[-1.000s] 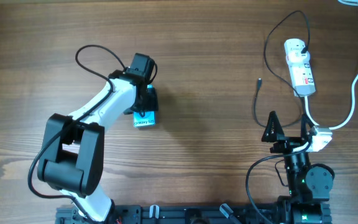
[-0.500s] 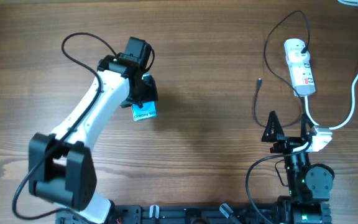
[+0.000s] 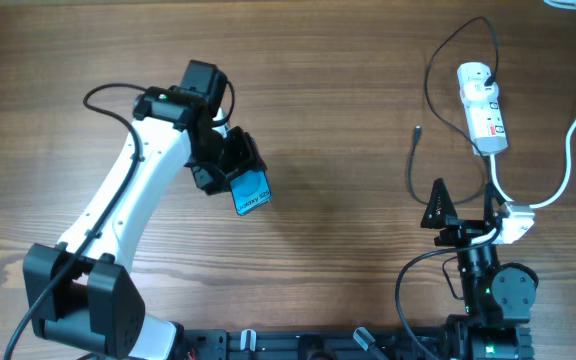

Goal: Plug charger to phone and switch on socket
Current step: 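Rotate the held phone upright with the left gripper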

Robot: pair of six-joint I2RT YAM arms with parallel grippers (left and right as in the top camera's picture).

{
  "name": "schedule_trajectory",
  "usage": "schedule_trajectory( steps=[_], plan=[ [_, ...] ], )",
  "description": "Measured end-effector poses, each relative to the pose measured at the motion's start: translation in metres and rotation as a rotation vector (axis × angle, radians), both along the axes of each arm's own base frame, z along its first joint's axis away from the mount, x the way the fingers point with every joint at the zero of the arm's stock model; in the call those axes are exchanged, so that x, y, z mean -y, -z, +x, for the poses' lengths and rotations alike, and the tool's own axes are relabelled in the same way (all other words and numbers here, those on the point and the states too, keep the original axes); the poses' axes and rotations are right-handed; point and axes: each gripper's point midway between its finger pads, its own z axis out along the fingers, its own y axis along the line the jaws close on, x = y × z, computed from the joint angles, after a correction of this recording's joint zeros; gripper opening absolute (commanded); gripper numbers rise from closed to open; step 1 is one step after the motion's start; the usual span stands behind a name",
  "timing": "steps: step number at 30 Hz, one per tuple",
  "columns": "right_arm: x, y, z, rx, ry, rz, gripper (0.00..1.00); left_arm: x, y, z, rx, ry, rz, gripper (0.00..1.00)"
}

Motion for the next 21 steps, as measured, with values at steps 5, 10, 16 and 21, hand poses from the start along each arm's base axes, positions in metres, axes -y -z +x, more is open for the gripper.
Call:
schedule_trajectory(
  steps=[5, 10, 16, 21],
  plan=[
    [0.0, 0.0, 0.0, 0.0, 0.0, 0.0, 1.0, 0.001, -0.012, -0.01, -0.098, -0.066, -0.146, 0.43],
    [0.0, 0.0, 0.0, 0.0, 0.0, 0.0, 1.0, 0.006, -0.026, -0.007, -0.127, -0.112, -0.281, 0.44],
    [0.0, 0.0, 0.0, 0.0, 0.0, 0.0, 1.0, 0.017, -0.037, -0.009, -0.147, -0.11, -0.376, 0.44],
    [0.0, 0.0, 0.0, 0.0, 0.0, 0.0, 1.0, 0.02, -0.039, -0.009, -0.151, -0.109, -0.395, 0.44]
  ],
)
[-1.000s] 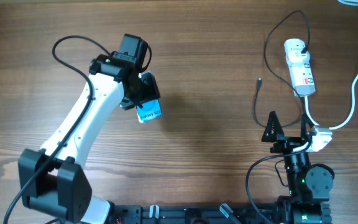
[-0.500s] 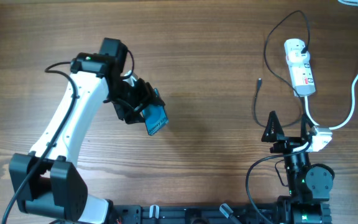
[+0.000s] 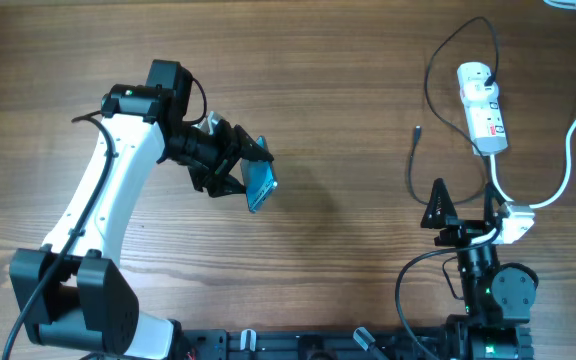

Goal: Plug charger to phone and switch on socket
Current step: 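Rotate the held phone upright with the left gripper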

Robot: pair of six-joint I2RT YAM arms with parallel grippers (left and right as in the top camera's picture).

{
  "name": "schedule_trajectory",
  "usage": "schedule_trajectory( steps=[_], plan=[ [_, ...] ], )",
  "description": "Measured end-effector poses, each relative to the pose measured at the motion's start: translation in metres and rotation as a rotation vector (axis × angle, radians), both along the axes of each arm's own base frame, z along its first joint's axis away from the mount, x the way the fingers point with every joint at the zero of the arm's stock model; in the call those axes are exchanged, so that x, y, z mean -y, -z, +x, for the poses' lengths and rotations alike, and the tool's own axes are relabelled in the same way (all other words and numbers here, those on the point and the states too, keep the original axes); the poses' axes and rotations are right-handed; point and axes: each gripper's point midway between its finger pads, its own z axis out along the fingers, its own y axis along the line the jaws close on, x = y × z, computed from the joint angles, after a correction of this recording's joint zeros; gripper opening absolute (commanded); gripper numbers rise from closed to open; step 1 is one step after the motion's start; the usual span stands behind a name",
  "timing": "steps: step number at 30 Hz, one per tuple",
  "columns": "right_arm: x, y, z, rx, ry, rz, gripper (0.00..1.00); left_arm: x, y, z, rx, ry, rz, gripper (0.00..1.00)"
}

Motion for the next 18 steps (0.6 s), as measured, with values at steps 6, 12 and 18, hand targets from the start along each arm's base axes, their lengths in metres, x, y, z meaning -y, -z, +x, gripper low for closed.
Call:
schedule_trajectory(
  steps=[6, 12, 18],
  plan=[
    [0.0, 0.0, 0.0, 0.0, 0.0, 0.0, 1.0, 0.0002, -0.0003, -0.0001, 0.0, 0.0, -0.002, 0.44],
    [0.0, 0.0, 0.0, 0.0, 0.0, 0.0, 1.0, 0.002, -0.0023, -0.0007, -0.004, 0.0, -0.017, 0.44],
    [0.0, 0.0, 0.0, 0.0, 0.0, 0.0, 1.0, 0.0038, -0.0049, -0.0063, -0.034, 0.0, -0.034, 0.44]
  ],
)
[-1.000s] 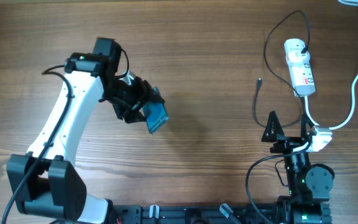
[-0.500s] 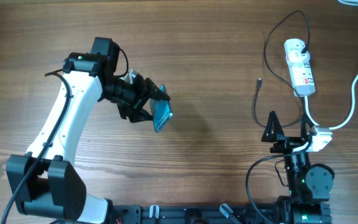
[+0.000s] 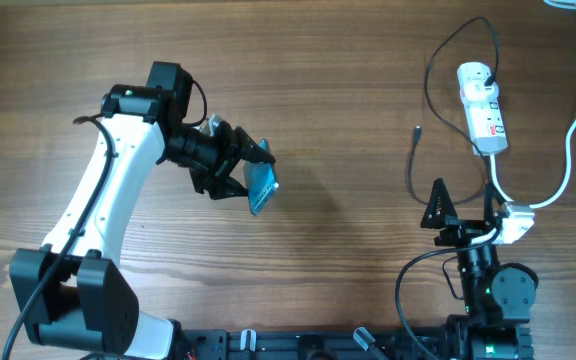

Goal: Plug charger to phone and switch on socket

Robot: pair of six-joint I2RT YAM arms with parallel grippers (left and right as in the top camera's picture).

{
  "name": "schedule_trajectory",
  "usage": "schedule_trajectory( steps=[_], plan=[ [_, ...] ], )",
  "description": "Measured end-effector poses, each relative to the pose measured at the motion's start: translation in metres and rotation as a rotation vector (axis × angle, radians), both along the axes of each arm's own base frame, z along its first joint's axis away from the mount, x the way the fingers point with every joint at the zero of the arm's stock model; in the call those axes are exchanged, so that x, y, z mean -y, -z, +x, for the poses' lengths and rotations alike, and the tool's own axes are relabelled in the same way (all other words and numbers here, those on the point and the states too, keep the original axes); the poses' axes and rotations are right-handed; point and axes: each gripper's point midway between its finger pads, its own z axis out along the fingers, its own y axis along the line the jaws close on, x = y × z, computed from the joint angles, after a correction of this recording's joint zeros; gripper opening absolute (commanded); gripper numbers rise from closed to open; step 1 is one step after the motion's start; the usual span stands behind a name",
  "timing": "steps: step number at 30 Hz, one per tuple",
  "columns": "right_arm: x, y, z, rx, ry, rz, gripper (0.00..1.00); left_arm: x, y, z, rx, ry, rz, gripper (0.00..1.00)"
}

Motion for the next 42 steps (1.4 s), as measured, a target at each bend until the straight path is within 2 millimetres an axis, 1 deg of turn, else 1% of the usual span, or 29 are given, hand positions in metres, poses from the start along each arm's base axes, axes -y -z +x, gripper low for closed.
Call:
schedule_trajectory(
  steps=[10, 13, 18, 24, 26, 30, 31, 33, 36, 37, 39, 40, 41, 42],
  plan=[
    [0.0, 0.0, 0.0, 0.0, 0.0, 0.0, 1.0, 0.0, -0.001, 0.0, -0.001, 0.0, -0.004, 0.43],
    [0.0, 0.0, 0.0, 0.0, 0.0, 0.0, 1.0, 0.0, 0.0, 0.004, 0.02, 0.0, 0.001, 0.43],
    [0.0, 0.0, 0.0, 0.0, 0.0, 0.0, 1.0, -0.009, 0.011, 0.024, 0.123, -0.007, 0.084, 0.43],
    [0.0, 0.0, 0.0, 0.0, 0.0, 0.0, 1.0, -0.029, 0.027, 0.055, 0.253, -0.048, 0.267, 0.43],
    [0.0, 0.0, 0.0, 0.0, 0.001, 0.0, 1.0, -0.03, 0.029, 0.063, 0.292, -0.052, 0.313, 0.44],
    [0.002, 0.0, 0.0, 0.002, 0.013, 0.012, 1.0, -0.024, 0.032, 0.068, 0.338, -0.036, 0.362, 0.44],
    [0.0, 0.0, 0.0, 0.0, 0.001, 0.041, 1.0, -0.021, 0.032, 0.067, 0.344, -0.028, 0.373, 0.44],
    [-0.007, -0.001, 0.0, -0.004, -0.038, 0.16, 1.0, -0.018, 0.033, 0.066, 0.349, -0.016, 0.381, 0.44],
    [-0.029, -0.004, -0.003, -0.037, -0.168, 0.454, 0.99, -0.013, 0.033, 0.064, 0.357, 0.0, 0.39, 0.44],
    [-0.037, -0.003, -0.004, -0.069, -0.215, 0.563, 1.0, -0.013, 0.034, 0.064, 0.359, 0.002, 0.392, 0.45],
    [-0.048, 0.001, -0.006, -0.134, -0.266, 0.728, 1.0, -0.013, 0.034, 0.064, 0.363, 0.003, 0.396, 0.44],
    [-0.054, 0.004, -0.008, -0.17, -0.294, 0.79, 0.99, -0.013, 0.034, 0.065, 0.364, 0.002, 0.399, 0.44],
    [-0.06, 0.005, -0.009, -0.194, -0.324, 0.808, 0.99, -0.014, 0.034, 0.065, 0.366, 0.001, 0.402, 0.44],
    [-0.063, 0.007, -0.01, -0.204, -0.343, 0.784, 0.99, -0.014, 0.034, 0.066, 0.369, 0.0, 0.403, 0.44]
  ],
)
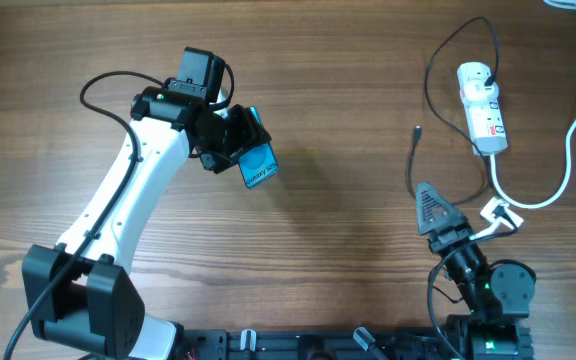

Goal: Plug charger to phone and switch on socket

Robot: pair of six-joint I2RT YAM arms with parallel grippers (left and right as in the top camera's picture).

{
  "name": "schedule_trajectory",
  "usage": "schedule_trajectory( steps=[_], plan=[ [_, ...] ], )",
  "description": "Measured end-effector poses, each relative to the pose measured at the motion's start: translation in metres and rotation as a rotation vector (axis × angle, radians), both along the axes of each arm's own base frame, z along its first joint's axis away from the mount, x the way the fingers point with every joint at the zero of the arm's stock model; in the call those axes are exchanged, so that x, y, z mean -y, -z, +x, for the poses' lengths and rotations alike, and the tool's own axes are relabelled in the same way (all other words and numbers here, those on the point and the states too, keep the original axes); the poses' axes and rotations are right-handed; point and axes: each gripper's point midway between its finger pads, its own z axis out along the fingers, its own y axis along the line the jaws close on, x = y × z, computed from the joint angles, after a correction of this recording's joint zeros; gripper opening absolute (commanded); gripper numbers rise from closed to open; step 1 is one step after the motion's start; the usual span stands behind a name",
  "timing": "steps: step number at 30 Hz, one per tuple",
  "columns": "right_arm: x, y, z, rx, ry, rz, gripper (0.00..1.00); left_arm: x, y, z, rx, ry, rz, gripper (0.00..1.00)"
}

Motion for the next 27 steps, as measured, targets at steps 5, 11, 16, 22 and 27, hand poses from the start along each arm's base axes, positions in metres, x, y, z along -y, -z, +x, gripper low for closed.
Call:
schedule_trajectory(
  steps=[5, 11, 16, 22, 27],
  plan=[
    [-0.009, 0.021, -0.001, -0.028, -0.073, -0.143, 0.99, -0.004, 0.001, 0.005, 0.022, -0.013, 0.025, 0.45],
    [-0.004, 0.037, 0.001, -0.262, -0.1, -0.28, 0.99, -0.008, 0.002, 0.008, 0.028, -0.031, 0.049, 0.44],
    [0.002, 0.013, 0.006, -0.451, -0.145, -0.389, 1.0, -0.01, 0.002, 0.009, 0.019, -0.078, 0.046, 0.42],
    [-0.012, 0.001, 0.033, -0.416, -0.249, -0.382, 1.0, -0.008, 0.012, 0.01, -0.053, -0.192, 0.031, 0.39],
    [-0.03, 0.008, 0.059, -0.36, -0.36, -0.327, 1.0, 0.007, 0.011, 0.014, -0.05, -0.235, 0.002, 0.4]
  ],
)
